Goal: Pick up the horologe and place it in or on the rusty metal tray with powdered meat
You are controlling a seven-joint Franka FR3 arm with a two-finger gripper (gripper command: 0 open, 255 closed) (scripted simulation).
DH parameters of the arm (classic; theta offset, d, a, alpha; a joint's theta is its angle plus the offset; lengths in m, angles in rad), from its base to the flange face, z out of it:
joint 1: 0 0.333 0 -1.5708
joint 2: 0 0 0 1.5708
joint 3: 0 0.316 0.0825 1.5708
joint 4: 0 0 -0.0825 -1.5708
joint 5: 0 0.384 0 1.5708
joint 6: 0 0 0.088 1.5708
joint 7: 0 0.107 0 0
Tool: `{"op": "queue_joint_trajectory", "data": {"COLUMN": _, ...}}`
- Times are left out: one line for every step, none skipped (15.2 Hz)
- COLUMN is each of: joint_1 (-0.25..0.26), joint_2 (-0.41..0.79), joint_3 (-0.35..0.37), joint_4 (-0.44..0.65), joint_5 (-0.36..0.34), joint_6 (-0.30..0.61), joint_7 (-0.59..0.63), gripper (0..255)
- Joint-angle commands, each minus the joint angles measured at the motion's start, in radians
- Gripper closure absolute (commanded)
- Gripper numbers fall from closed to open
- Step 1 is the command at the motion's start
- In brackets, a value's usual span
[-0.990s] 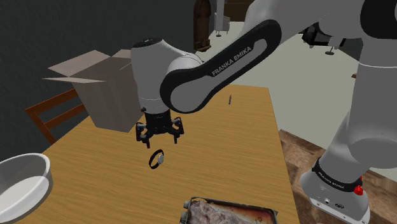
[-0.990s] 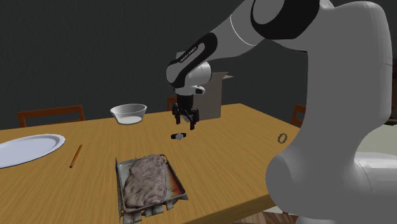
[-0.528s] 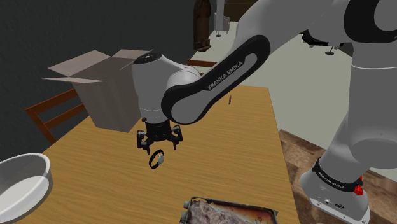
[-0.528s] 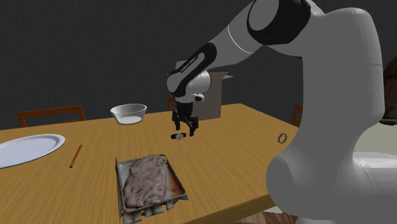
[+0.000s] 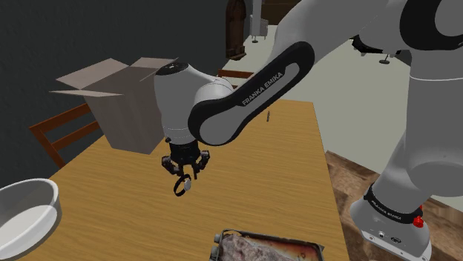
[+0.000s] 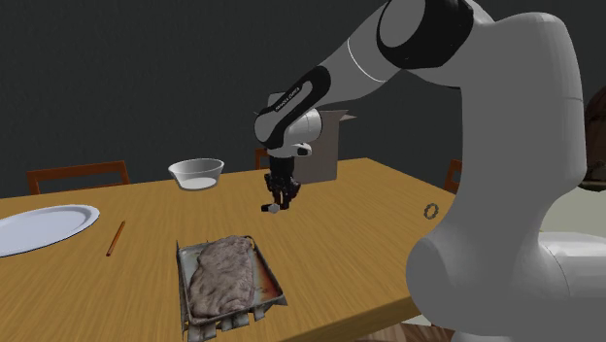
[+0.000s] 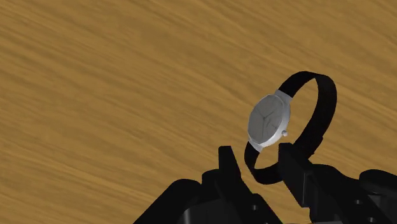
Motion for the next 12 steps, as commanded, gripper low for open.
{"op": "queue_joint_trajectory", "data": {"joint_1": 0.000, "joint_2": 0.000, "joint_3": 0.000, "joint_4": 0.000, "joint_5": 0.000, "joint_6": 0.000, "joint_7": 0.000, "gripper": 255}}
{"op": "queue_joint_trajectory", "data": {"joint_1": 0.000, "joint_2": 0.000, "joint_3": 0.000, "joint_4": 0.000, "joint_5": 0.000, "joint_6": 0.000, "joint_7": 0.000, "gripper": 255}}
{"op": "queue_joint_trajectory", "data": {"joint_1": 0.000, "joint_2": 0.000, "joint_3": 0.000, "joint_4": 0.000, "joint_5": 0.000, "joint_6": 0.000, "joint_7": 0.000, "gripper": 255}}
{"op": "queue_joint_trajectory", "data": {"joint_1": 0.000, "joint_2": 0.000, "joint_3": 0.000, "joint_4": 0.000, "joint_5": 0.000, "joint_6": 0.000, "joint_7": 0.000, "gripper": 255}}
{"op": "queue_joint_trajectory", "data": {"joint_1": 0.000, "joint_2": 0.000, "joint_3": 0.000, "joint_4": 0.000, "joint_5": 0.000, "joint_6": 0.000, "joint_7": 0.000, "gripper": 255}}
{"op": "queue_joint_trajectory", "data": {"joint_1": 0.000, "joint_2": 0.000, "joint_3": 0.000, "joint_4": 0.000, "joint_5": 0.000, "joint_6": 0.000, "joint_7": 0.000, "gripper": 255}}
{"op": "queue_joint_trajectory", "data": {"joint_1": 0.000, "joint_2": 0.000, "joint_3": 0.000, "joint_4": 0.000, "joint_5": 0.000, "joint_6": 0.000, "joint_7": 0.000, "gripper": 255}}
{"op": "queue_joint_trajectory", "data": {"joint_1": 0.000, "joint_2": 0.000, "joint_3": 0.000, "joint_4": 0.000, "joint_5": 0.000, "joint_6": 0.000, "joint_7": 0.000, "gripper": 255}}
{"op": "queue_joint_trajectory", "data": {"joint_1": -0.002, "joint_2": -0.007, "joint_3": 0.003, "joint_4": 0.004, "joint_5": 0.006, "joint_6": -0.011, "joint_7": -0.004, "gripper": 255}}
{"op": "queue_joint_trajectory", "data": {"joint_1": -0.004, "joint_2": -0.015, "joint_3": 0.006, "joint_4": 0.009, "joint_5": 0.011, "joint_6": -0.021, "joint_7": -0.007, "gripper": 255}}
{"op": "queue_joint_trajectory", "data": {"joint_1": -0.006, "joint_2": -0.022, "joint_3": 0.009, "joint_4": 0.014, "joint_5": 0.017, "joint_6": -0.032, "joint_7": -0.011, "gripper": 255}}
{"op": "queue_joint_trajectory", "data": {"joint_1": -0.008, "joint_2": -0.029, "joint_3": 0.011, "joint_4": 0.019, "joint_5": 0.023, "joint_6": -0.043, "joint_7": -0.014, "gripper": 255}}
